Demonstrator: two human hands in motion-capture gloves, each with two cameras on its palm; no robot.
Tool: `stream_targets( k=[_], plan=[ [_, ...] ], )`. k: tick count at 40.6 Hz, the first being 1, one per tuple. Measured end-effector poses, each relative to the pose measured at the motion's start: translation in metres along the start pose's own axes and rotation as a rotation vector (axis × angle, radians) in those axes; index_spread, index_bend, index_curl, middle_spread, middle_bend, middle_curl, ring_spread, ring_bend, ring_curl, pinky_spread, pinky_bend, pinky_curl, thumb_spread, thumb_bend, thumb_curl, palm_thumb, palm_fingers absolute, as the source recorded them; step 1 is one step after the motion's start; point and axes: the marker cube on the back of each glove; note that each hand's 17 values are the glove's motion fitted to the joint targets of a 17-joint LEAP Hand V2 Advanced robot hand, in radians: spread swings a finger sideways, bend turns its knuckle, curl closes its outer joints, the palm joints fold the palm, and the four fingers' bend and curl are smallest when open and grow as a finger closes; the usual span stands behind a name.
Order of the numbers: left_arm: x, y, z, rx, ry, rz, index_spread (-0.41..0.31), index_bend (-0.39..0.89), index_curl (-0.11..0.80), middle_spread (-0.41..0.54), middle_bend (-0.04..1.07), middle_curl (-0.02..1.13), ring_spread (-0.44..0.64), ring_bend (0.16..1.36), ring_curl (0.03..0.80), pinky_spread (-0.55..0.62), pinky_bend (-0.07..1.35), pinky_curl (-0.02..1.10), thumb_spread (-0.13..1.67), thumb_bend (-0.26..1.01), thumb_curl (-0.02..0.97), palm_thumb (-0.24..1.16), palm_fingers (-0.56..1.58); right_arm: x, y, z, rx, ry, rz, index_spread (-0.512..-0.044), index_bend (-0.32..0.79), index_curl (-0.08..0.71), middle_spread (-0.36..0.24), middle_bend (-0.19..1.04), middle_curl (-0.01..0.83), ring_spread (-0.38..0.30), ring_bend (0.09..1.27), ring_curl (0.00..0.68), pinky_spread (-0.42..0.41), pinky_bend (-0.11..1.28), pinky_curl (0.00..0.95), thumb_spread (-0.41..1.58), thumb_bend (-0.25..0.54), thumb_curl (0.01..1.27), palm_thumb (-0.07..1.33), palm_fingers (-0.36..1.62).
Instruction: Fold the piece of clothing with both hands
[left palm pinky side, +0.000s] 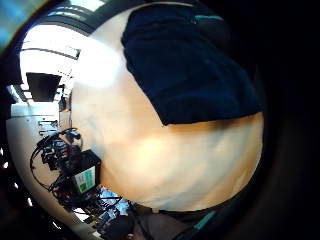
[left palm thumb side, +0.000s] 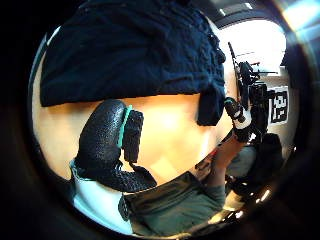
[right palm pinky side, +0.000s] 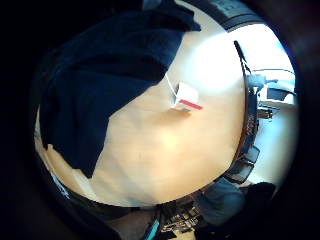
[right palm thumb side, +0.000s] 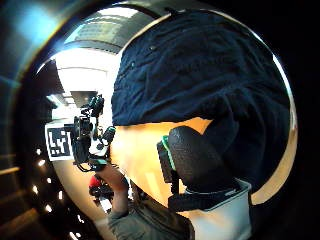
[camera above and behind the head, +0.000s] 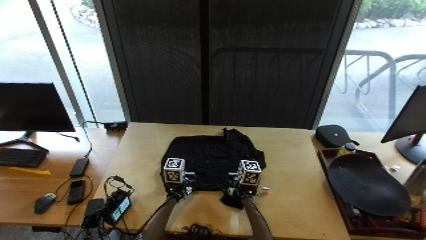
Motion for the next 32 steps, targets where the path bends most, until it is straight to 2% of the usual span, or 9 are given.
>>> stream_targets(
  k=[7, 14, 17, 18, 19, 24, 29, 30, 32],
  plan=[
    [-0.007, -0.016, 0.033, -0.158, -0.029, 0.017, -0.077, 0.07, 0.246, 0.013, 0.2, 0.4, 0.18, 0.56, 0.33, 0.37, 0.41, 0.32, 1.18, -0.01, 0.309, 0.34, 0.31, 0.042, 0.007, 0.013, -0.164, 0.275, 0.316, -0.361, 0.12, 0.251, 0.065, 0.17, 0.253, 0.172, 0.27, 0.253, 0.259, 0.76, 0.372, 1.2, 0.056, 0.33, 0.55, 0.02],
    [-0.007, -0.018, 0.034, -0.103, -0.083, 0.002, -0.079, 0.15, 0.256, 0.009, 0.2, 0.41, 0.16, 0.56, 0.328, 0.34, 0.43, 0.33, 1.2, 0.0, 0.324, 0.4, 0.35, 0.048, -0.001, 0.017, -0.127, 0.3, 0.326, -0.335, 0.19, 0.275, 0.051, 0.16, 0.249, 0.142, 0.31, 0.265, 0.203, 0.76, 0.368, 1.16, 0.065, 0.35, 0.66, 0.14],
    [-0.005, -0.021, 0.033, -0.047, -0.107, 0.016, -0.1, 0.23, 0.289, -0.013, 0.19, 0.4, 0.14, 0.54, 0.318, 0.32, 0.4, 0.32, 1.23, 0.01, 0.331, 0.44, 0.45, 0.045, -0.004, 0.017, -0.099, 0.308, 0.301, -0.338, 0.24, 0.305, 0.02, 0.21, 0.266, 0.077, 0.37, 0.281, 0.189, 0.65, 0.336, 1.17, 0.078, 0.35, 0.71, 0.31],
    [-0.004, -0.023, 0.032, -0.017, -0.117, 0.025, -0.103, 0.22, 0.293, -0.017, 0.19, 0.4, 0.13, 0.54, 0.314, 0.31, 0.39, 0.32, 1.23, 0.01, 0.332, 0.45, 0.45, 0.043, -0.004, 0.017, -0.091, 0.307, 0.29, -0.339, 0.2, 0.292, 0.018, 0.19, 0.264, 0.069, 0.37, 0.274, 0.186, 0.65, 0.333, 1.17, 0.071, 0.35, 0.71, 0.3],
    [-0.004, -0.025, 0.031, 0.014, -0.13, 0.032, -0.115, 0.25, 0.308, -0.032, 0.2, 0.4, 0.11, 0.55, 0.319, 0.29, 0.38, 0.31, 1.25, 0.02, 0.335, 0.47, 0.52, 0.042, -0.005, 0.017, -0.078, 0.31, 0.281, -0.339, 0.25, 0.318, 0.0, 0.23, 0.28, 0.045, 0.38, 0.284, 0.178, 0.6, 0.323, 1.18, 0.082, 0.35, 0.73, 0.39],
    [-0.009, -0.03, 0.026, 0.123, -0.217, 0.019, -0.145, 0.23, 0.335, -0.087, 0.21, 0.41, 0.03, 0.55, 0.325, 0.23, 0.33, 0.31, 1.3, 0.05, 0.349, 0.55, 0.64, 0.038, -0.005, 0.014, -0.03, 0.377, 0.271, -0.331, 0.27, 0.347, -0.045, 0.21, 0.296, -0.029, 0.4, 0.305, 0.143, 0.54, 0.314, 1.22, 0.1, 0.35, 0.79, 0.54],
    [-0.027, -0.057, -0.003, 0.392, -0.348, 0.012, -0.199, 0.26, 0.368, -0.173, 0.23, 0.42, -0.11, 0.56, 0.327, 0.13, 0.25, 0.29, 1.29, 0.1, 0.382, 0.67, 0.87, 0.026, -0.002, 0.004, 0.007, 0.416, 0.219, -0.312, 0.28, 0.363, -0.1, 0.2, 0.316, -0.105, 0.44, 0.317, 0.072, 0.49, 0.298, 1.23, 0.149, 0.36, 0.91, 0.82],
    [-0.026, -0.056, -0.007, 0.384, -0.339, 0.022, -0.209, 0.27, 0.375, -0.187, 0.23, 0.42, -0.14, 0.56, 0.329, 0.1, 0.24, 0.3, 1.28, 0.09, 0.386, 0.67, 0.91, 0.024, -0.001, 0.0, -0.001, 0.409, 0.213, -0.31, 0.26, 0.367, -0.115, 0.21, 0.323, -0.121, 0.44, 0.324, 0.052, 0.5, 0.302, 1.24, 0.152, 0.37, 0.92, 0.87],
    [-0.018, -0.037, -0.009, 0.222, -0.264, 0.059, -0.231, 0.25, 0.376, -0.224, 0.29, 0.43, -0.19, 0.56, 0.328, 0.06, 0.18, 0.28, 1.26, 0.09, 0.395, 0.69, 1.03, 0.019, 0.004, -0.009, -0.03, 0.379, 0.208, -0.298, 0.17, 0.352, -0.119, 0.27, 0.347, -0.15, 0.48, 0.336, -0.003, 0.49, 0.301, 1.23, 0.158, 0.37, 0.94, 1.03]
  ],
)
